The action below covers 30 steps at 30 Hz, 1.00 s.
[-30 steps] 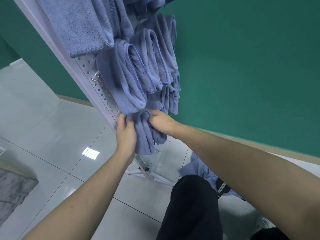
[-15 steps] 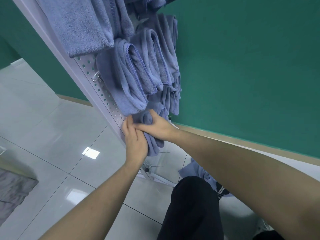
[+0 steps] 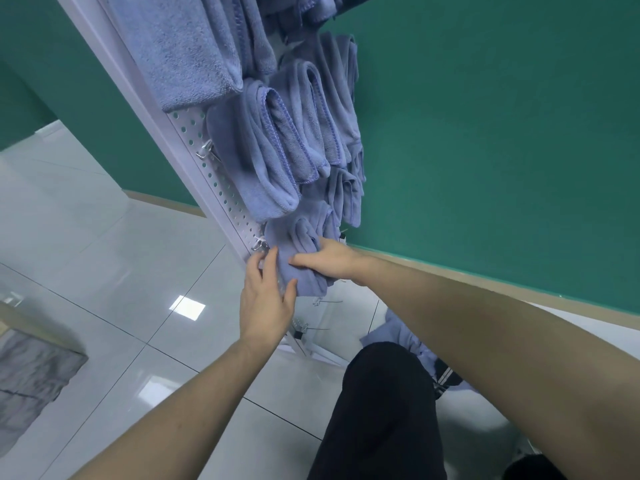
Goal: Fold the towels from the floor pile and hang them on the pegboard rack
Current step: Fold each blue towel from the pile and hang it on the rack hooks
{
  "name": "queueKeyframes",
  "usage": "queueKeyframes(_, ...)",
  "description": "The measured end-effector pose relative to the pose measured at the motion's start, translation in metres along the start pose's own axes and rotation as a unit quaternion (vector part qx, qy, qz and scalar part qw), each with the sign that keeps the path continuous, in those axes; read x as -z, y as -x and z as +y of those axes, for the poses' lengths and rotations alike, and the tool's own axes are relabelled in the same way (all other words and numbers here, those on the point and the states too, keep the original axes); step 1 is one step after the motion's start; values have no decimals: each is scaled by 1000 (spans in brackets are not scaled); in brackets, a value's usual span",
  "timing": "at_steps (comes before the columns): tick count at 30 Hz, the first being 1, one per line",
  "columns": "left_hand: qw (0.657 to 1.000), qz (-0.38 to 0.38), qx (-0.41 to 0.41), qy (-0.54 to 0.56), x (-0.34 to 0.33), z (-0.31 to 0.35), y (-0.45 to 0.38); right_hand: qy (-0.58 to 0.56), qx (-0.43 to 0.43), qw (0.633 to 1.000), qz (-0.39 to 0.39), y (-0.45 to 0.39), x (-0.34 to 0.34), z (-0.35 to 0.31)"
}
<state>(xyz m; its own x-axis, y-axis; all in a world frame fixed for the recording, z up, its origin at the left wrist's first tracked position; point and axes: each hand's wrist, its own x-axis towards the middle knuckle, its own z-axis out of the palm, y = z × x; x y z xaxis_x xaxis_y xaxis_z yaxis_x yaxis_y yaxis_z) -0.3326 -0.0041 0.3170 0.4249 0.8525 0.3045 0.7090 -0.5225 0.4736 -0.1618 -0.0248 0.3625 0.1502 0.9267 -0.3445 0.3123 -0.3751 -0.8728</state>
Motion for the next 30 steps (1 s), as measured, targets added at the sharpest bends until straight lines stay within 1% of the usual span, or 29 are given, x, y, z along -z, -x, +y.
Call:
queueKeyframes(5,999,3,-33,-4,12,9,3,48,7,999,18,25,24,21)
queueKeyframes(10,994,6,-101,43,19,41,4,76,-5,996,42,63,57,42)
queueKeyframes(16,981,-62,-166,73,-1,97,5,69,-39,993,85,112,96,78)
queueKeyframes(23,972,-168,-150,65,-51,160,-10,60,-79,985,144,153,143,133)
queueKeyframes(30,960,-246,-101,89,-131,188,-24,23,-135,975,173,157,172,200)
